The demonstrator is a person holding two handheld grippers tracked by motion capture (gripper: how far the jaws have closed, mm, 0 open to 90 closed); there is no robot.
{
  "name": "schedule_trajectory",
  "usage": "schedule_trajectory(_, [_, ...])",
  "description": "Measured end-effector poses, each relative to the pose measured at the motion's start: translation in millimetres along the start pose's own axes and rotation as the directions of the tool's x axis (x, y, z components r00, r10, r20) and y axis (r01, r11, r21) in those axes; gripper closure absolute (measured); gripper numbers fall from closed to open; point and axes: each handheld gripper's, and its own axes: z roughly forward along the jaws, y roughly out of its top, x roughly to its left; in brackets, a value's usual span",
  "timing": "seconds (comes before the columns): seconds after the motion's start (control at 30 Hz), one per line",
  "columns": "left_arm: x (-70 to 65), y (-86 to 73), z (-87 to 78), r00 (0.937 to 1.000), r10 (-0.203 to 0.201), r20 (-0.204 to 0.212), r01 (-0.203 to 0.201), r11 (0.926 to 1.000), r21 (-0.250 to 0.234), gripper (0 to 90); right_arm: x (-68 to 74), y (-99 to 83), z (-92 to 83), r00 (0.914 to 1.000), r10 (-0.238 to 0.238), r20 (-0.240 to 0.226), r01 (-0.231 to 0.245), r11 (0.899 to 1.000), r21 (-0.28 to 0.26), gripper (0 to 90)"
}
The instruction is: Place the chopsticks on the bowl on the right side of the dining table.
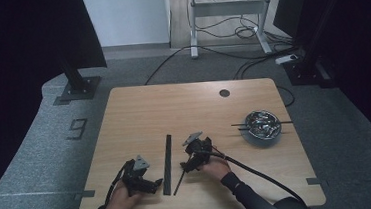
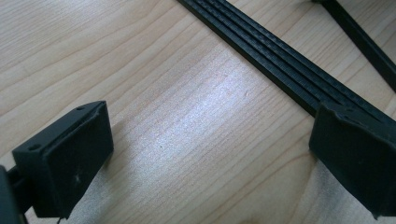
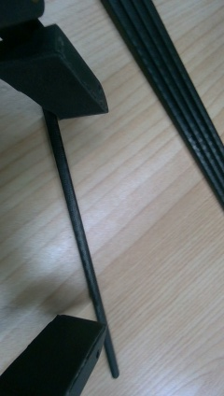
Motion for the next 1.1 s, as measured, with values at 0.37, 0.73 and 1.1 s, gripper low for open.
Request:
schedule_trajectory(0.37, [0.0, 0.0, 0.0, 1.0000, 0.000, 0.000, 0.000, 1.0000, -0.001, 0.0, -2.2, -16.0, -12.2, 1.0000, 0.000, -0.006, 0.000, 1.000, 0.008, 0.0])
schedule_trajectory(0.73, [0.0, 0.0, 0.1, 1.0000, 0.000, 0.000, 0.000, 1.0000, -0.001, 0.0, -14.3, -33.5, -25.4, 0.9996, 0.027, 0.003, -0.027, 0.999, 0.025, 0.0])
schedule_trajectory(1.1, [0.0, 0.0, 0.0, 1.0000, 0.000, 0.000, 0.000, 1.0000, -0.001, 0.0, -6.5, -44.6, -33.2, 0.9991, 0.025, -0.035, -0.023, 0.999, 0.034, 0.0])
